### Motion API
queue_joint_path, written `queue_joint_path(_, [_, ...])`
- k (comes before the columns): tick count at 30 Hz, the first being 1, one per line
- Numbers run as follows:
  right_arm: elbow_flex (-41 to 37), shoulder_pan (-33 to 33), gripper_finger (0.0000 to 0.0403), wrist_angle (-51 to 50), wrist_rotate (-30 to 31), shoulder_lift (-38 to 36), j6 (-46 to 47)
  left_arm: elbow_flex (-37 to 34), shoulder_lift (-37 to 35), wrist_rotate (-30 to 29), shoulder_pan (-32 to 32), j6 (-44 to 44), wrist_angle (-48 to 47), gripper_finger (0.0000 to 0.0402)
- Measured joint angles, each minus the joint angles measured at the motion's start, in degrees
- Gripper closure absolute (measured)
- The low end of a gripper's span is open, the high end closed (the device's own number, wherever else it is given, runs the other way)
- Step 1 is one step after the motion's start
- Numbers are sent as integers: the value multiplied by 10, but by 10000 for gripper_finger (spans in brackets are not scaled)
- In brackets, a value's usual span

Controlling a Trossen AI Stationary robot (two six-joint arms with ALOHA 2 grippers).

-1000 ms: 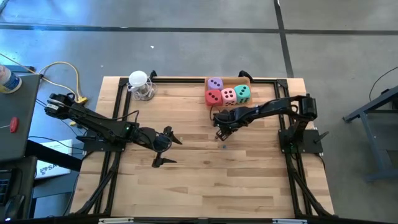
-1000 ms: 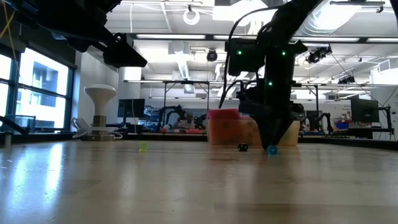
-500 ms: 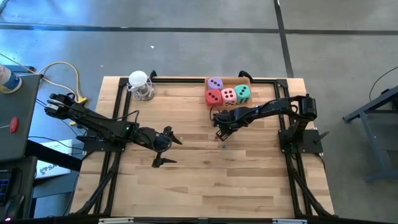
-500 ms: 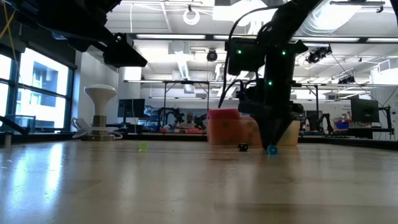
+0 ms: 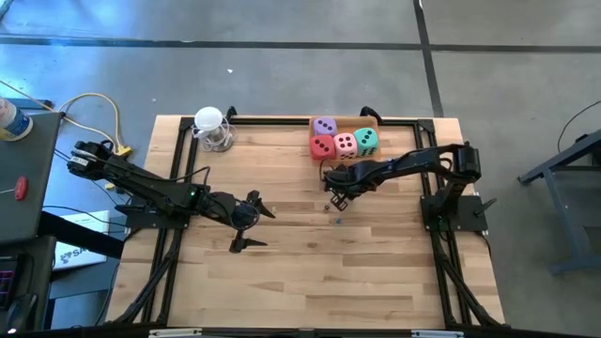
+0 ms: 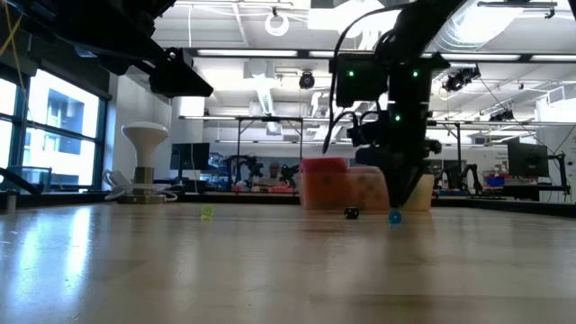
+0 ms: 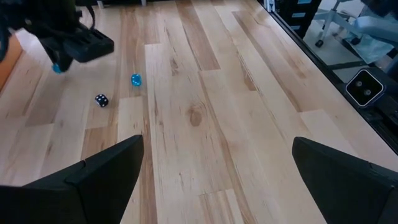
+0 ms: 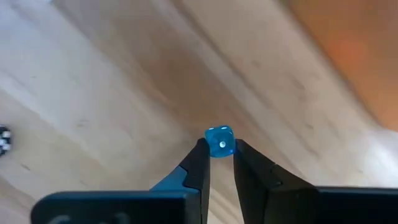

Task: Pick & Place Dice
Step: Put the small light blue die into the orange bin

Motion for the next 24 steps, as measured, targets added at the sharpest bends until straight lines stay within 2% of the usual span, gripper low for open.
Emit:
queue_joint_path(4, [0,0,363,-43,38,-35,16,0,0,0,0,0,0,2])
queue_joint_path(11, [0,-7,361,-61,96,-117,20,0,0,0,0,0,0,2])
queue_joint_path(16, [0,-36,363,-67,101,-155,0,0,0,0,0,-3,-2,2])
queue_joint_path(21, [0,-85,359,-65,94,-159,-27,0,0,0,0,-7,-2,2])
queue_joint_path(24, [0,-120,354,-57,66,-152,-49,0,0,0,0,-5,-2,2])
